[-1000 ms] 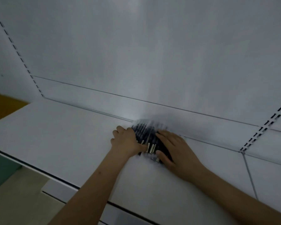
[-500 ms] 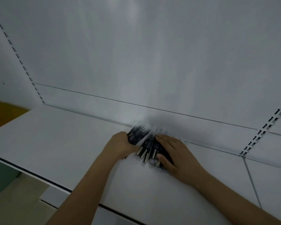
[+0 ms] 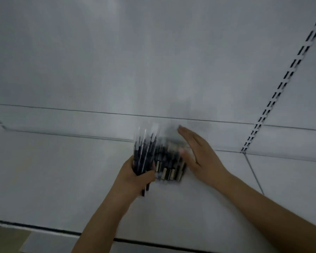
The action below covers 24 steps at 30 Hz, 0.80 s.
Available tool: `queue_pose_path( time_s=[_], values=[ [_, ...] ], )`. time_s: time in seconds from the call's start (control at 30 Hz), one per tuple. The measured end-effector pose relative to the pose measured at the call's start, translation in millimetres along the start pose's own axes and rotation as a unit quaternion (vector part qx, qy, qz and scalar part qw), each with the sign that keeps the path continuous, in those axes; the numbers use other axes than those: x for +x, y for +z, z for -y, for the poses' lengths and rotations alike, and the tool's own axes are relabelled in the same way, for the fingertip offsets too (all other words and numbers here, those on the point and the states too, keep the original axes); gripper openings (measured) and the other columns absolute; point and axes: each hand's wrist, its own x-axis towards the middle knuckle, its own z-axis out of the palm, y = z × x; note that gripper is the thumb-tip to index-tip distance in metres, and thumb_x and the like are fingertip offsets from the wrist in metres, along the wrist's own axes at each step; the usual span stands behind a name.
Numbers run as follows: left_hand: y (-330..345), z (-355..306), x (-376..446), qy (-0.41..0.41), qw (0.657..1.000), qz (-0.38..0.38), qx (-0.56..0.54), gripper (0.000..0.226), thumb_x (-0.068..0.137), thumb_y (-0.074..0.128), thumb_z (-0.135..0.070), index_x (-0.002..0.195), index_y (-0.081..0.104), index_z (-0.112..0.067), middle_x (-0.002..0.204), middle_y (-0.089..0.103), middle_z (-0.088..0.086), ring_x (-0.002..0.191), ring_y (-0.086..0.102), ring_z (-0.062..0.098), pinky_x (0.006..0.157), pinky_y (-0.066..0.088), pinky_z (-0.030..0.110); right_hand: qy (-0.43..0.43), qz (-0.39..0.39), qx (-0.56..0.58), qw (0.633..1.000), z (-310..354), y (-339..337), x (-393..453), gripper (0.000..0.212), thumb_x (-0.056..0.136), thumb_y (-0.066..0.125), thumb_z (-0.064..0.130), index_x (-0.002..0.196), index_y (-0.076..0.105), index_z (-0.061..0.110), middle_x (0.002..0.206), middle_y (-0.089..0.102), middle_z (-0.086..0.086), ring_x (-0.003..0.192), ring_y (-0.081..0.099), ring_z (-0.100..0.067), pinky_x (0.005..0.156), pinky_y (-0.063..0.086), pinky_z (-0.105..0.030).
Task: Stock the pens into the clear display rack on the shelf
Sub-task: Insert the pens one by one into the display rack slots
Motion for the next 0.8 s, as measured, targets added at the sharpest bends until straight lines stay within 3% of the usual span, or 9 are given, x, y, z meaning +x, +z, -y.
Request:
queue_pose_path(
  time_s=[0.13,0.27,0.37,0.5,0.8],
  values=[
    [46,4,-2,-0.008,0.998,0.045,-0.033,0.015,0.084,0.066,-0.001,0.076,0.064,-0.014,0.060,0.065,-0.002,0.057,0.064,0.010,0.046,0.046,0.019,0.080,-0.086,-0.001,0.993,-10,-47,-29,0.060,0.102,0.034,0.046,0.155,0.025,0.020,0.159,0.029,0.008,0.146,0.025,-0.003,0.120,0.019,-0.022],
    [105,-1,-11,-0.033,0.992,0.100,-0.071,0.013,0.085,0.066,0.000,0.085,0.067,-0.013,0.072,0.068,0.000,0.056,0.067,0.006,0.049,0.049,0.015,0.154,-0.137,-0.011,0.979,-26,-98,-70,0.059,0.102,0.034,0.047,0.155,0.023,0.025,0.159,0.027,0.013,0.145,0.021,0.003,0.120,0.018,-0.021],
    [150,-11,-26,-0.016,0.989,0.125,-0.076,0.015,0.085,0.067,-0.003,0.086,0.070,-0.018,0.071,0.071,-0.002,0.060,0.070,0.011,0.048,0.048,0.015,0.174,-0.169,-0.025,0.970,-38,-135,-104,0.060,0.102,0.032,0.050,0.155,0.022,0.025,0.159,0.027,0.013,0.145,0.021,0.003,0.119,0.019,-0.021],
    [226,-30,-53,0.023,0.981,0.177,-0.077,0.010,0.084,0.066,-0.001,0.084,0.070,-0.011,0.066,0.071,-0.001,0.060,0.070,0.012,0.050,0.048,0.014,0.191,-0.197,-0.055,0.960,-63,-184,-161,0.063,0.101,0.032,0.051,0.156,0.020,0.024,0.160,0.026,0.012,0.146,0.021,0.001,0.118,0.020,-0.023],
    [430,-60,-106,0.059,0.948,0.299,-0.090,0.013,0.088,0.060,0.006,0.086,0.066,-0.005,0.067,0.069,0.012,0.062,0.067,0.023,0.056,0.052,0.032,0.249,-0.278,-0.127,0.919,-136,-333,-315,0.060,0.103,0.037,0.045,0.156,0.021,0.021,0.160,0.026,0.009,0.146,0.021,0.000,0.113,0.011,-0.006]
  ],
)
